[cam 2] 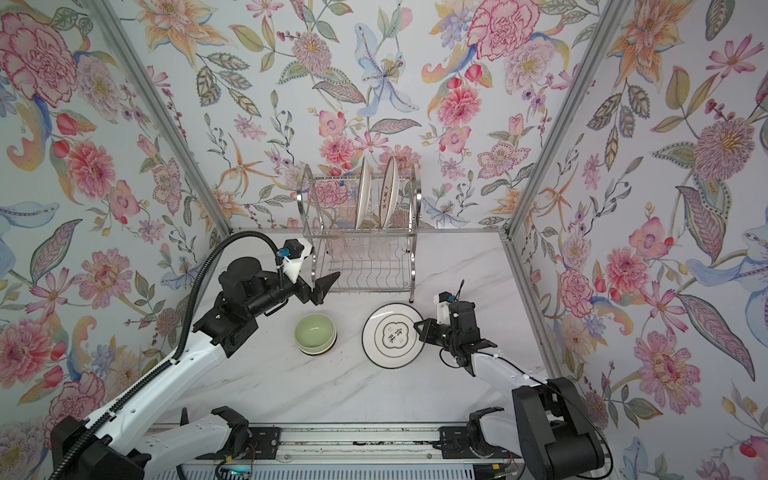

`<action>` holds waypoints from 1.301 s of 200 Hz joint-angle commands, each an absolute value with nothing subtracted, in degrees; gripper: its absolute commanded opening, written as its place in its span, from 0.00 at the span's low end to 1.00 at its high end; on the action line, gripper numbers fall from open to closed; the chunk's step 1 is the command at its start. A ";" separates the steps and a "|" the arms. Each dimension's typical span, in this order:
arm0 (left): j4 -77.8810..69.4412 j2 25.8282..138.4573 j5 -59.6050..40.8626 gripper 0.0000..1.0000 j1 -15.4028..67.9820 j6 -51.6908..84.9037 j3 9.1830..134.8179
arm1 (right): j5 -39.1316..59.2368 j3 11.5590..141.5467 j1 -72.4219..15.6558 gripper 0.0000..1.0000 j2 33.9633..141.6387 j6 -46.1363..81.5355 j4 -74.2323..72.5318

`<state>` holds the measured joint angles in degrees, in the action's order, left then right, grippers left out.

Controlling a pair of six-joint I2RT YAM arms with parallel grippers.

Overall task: Unload the mixed dishes from the dish rack
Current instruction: 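Open the left gripper and move it toward the rack while right lowers plate, then set the white plate flat on the table, open right gripper, while left reaches rack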

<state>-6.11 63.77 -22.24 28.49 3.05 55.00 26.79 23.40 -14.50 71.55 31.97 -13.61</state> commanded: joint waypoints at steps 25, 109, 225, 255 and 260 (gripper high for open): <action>-7.87 65.57 -24.16 0.99 27.47 3.77 57.98 | 28.66 20.90 -13.98 0.00 74.31 35.94 -21.49; -11.95 66.88 -21.93 0.99 27.42 2.65 58.73 | 27.88 20.84 -12.48 0.17 77.88 38.63 -21.98; -9.33 68.78 -22.00 0.99 27.40 2.02 62.55 | 19.99 24.41 -12.68 0.78 74.88 35.07 -8.39; -7.12 69.35 -21.27 0.99 27.43 2.70 65.10 | 15.16 25.81 -12.88 0.89 70.93 32.70 -3.08; -7.12 69.26 -21.04 0.99 27.42 2.72 65.21 | 14.41 26.07 -12.92 0.90 69.92 32.23 -2.12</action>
